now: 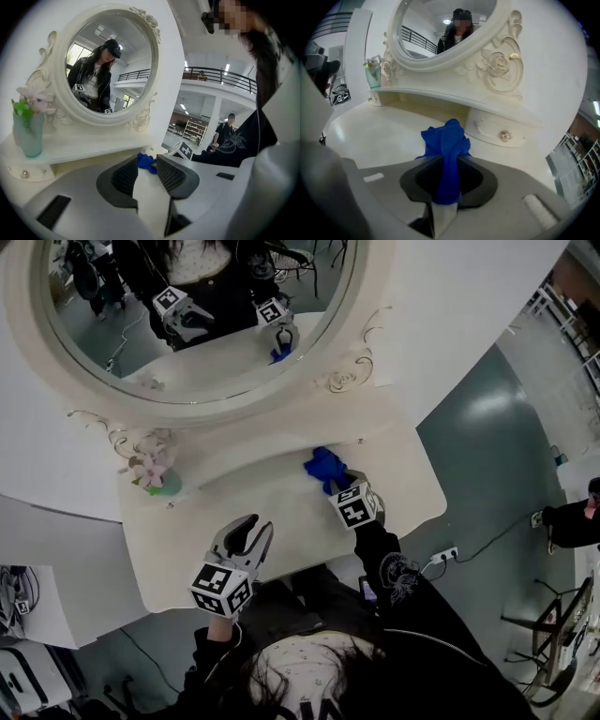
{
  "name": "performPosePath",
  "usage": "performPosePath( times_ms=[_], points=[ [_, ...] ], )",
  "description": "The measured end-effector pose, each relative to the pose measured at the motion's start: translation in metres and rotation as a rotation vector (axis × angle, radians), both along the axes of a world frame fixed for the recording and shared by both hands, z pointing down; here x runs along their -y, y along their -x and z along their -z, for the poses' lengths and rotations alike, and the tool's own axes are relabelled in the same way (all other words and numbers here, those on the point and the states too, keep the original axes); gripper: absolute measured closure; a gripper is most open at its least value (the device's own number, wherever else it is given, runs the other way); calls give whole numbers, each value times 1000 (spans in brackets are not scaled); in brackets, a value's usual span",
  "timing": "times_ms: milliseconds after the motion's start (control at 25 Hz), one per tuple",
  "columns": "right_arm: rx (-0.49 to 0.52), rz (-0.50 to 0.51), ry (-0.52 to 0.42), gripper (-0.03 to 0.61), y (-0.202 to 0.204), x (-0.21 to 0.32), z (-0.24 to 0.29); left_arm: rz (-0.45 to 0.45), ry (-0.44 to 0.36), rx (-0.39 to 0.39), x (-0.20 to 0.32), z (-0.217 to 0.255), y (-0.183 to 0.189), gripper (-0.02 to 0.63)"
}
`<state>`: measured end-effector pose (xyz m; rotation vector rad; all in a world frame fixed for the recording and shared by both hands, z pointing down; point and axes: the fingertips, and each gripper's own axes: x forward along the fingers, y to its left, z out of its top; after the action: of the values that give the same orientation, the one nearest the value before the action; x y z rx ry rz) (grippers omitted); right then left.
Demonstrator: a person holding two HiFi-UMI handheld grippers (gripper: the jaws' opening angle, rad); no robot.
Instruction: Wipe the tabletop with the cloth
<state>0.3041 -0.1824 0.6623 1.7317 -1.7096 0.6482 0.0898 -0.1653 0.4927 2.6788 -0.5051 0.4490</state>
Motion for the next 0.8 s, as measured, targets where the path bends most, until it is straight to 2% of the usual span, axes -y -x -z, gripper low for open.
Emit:
performPosePath(
  times_ms=[240,440,600,800],
  points=[
    [-23,-97,12,494,-97,-33,-2,-12,-9,13,-10,-1,-51,489],
    [-14,-214,-20,494,-171,-55,-5,-16,-22,25,-16,2,-78,489],
    [-31,-300,-3,494,-221,-78,-5,-10,-22,40,-21,1,-87,489],
    [-43,-370,5,494,-261,-99,-4,21,-14,54,-24,-1,-83,489]
  ],
)
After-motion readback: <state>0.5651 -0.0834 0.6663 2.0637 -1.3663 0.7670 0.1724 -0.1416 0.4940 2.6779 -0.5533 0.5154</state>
